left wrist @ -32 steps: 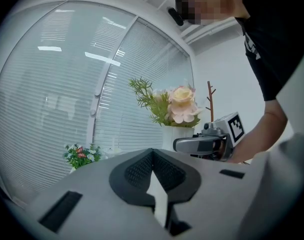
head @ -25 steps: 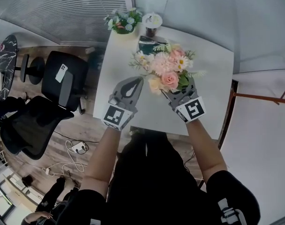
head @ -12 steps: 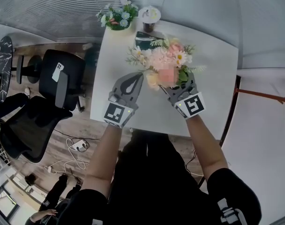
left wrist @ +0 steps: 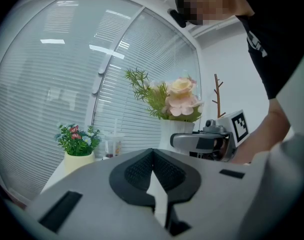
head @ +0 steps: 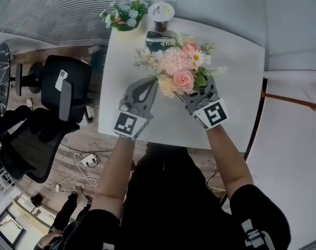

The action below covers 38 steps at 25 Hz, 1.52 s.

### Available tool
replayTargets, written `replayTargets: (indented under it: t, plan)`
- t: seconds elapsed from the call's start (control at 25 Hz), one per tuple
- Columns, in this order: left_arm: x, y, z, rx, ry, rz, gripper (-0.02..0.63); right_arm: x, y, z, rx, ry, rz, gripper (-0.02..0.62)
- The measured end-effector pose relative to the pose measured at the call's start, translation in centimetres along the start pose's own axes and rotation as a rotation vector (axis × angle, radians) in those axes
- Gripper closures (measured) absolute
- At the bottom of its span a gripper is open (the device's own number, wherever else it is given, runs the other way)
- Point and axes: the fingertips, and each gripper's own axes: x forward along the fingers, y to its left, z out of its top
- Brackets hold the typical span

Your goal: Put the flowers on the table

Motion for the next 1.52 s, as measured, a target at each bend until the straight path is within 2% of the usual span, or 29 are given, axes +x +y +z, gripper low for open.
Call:
replayTargets:
  t: [0.6, 1.52]
  plan:
    - [0.0, -0.7, 0.7, 0.018, 0.010, -0.013, 0.594, -0.7, -0.2, -1.3, 0.021, 0.084, 0.000, 0.256]
    - [-2.6, -3.6, 3.6, 0.063, -0.001, -0.037, 0.594, -6.0, 0.8, 0.3, 0.022, 0.125, -0.056, 0.258]
